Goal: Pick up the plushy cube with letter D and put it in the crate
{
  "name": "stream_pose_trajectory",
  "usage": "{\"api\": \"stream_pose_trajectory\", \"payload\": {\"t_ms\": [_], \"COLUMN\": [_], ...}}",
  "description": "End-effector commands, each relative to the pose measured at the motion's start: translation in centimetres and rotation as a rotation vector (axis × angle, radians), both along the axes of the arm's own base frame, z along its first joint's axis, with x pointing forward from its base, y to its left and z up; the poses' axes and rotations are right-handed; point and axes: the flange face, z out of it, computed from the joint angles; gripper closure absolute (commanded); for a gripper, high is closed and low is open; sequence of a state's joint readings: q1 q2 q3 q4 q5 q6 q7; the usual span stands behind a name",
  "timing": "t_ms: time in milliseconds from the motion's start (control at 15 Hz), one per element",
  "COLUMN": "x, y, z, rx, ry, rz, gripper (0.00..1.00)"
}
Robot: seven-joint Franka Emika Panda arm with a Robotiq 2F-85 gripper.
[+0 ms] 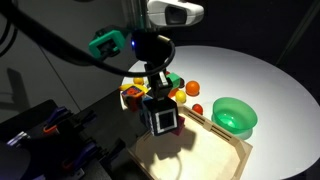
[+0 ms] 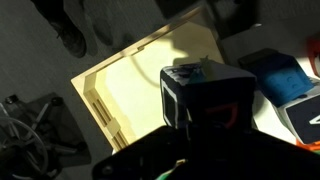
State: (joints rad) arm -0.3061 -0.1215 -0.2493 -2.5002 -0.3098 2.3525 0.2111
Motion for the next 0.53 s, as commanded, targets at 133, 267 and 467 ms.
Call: {"api": "stream_pose_trajectory", "payload": {"t_ms": [133,267,467], "x": [-1.2,-1.2,-1.3], "y": [-1.4,-1.5,-1.5], "z": [-1.8,-2.3,-2.9], "rx": [-0.030,-0.039,-0.027], "ry": [-0.012,-0.034,-0.039], "rz": [0.063,0.093,0.112], "gripper": [1.00,1.00,0.72]}}
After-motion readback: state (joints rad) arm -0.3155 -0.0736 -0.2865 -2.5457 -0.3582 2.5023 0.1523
